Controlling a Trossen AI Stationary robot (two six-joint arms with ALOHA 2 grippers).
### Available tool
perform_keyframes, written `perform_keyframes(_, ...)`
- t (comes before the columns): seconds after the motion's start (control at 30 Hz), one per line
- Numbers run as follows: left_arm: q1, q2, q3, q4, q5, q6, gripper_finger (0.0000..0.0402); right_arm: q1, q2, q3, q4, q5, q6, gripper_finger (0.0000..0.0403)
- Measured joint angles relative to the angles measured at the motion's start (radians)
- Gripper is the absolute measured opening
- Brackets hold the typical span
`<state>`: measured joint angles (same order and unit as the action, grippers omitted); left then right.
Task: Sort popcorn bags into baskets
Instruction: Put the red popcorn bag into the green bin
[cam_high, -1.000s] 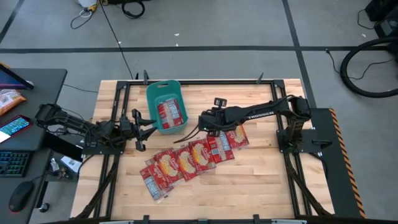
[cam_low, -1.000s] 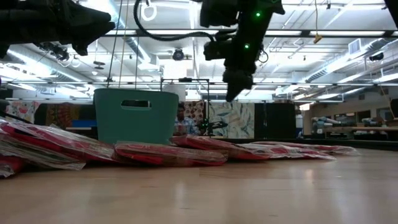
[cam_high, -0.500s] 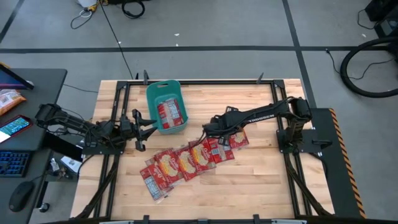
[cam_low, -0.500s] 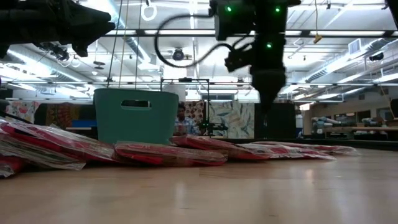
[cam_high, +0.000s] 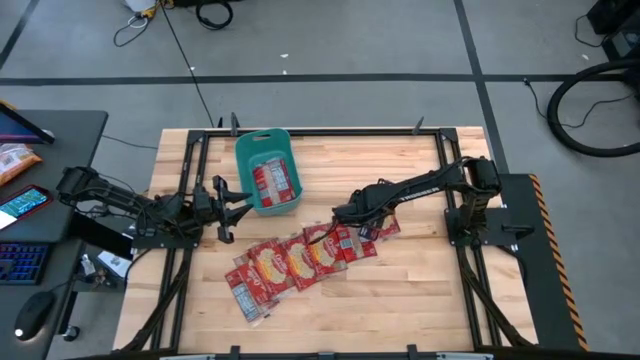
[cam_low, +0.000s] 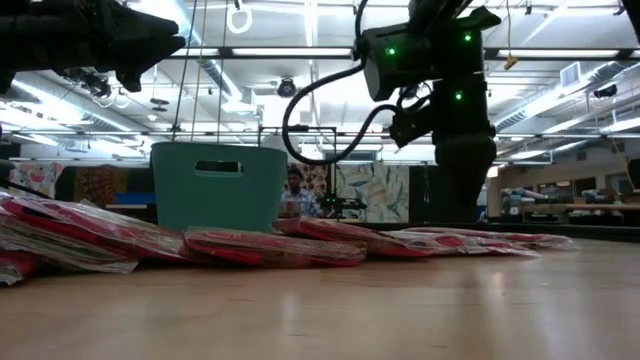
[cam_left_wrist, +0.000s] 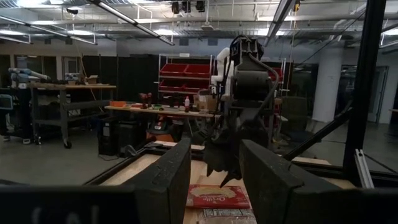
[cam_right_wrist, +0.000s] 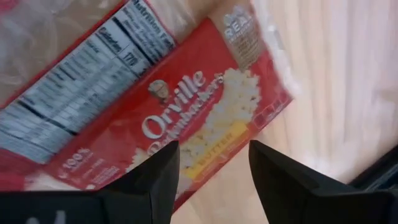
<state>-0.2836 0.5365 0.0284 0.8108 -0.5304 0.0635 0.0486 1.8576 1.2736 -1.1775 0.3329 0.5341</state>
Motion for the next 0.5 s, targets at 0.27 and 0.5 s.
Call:
perform_keyframes(0.27,0.000,0.000,0.000,0.000,0.000,0.000,0.0144,0.009,0.005,0.000,0.178,-0.086,0.227,0.0193)
perform_keyframes(0.5,0.000,0.000,0.000,0.000,0.000,0.000,0.0144,0.037,0.048,0.000,0.171,-0.030,0.319,0.0184)
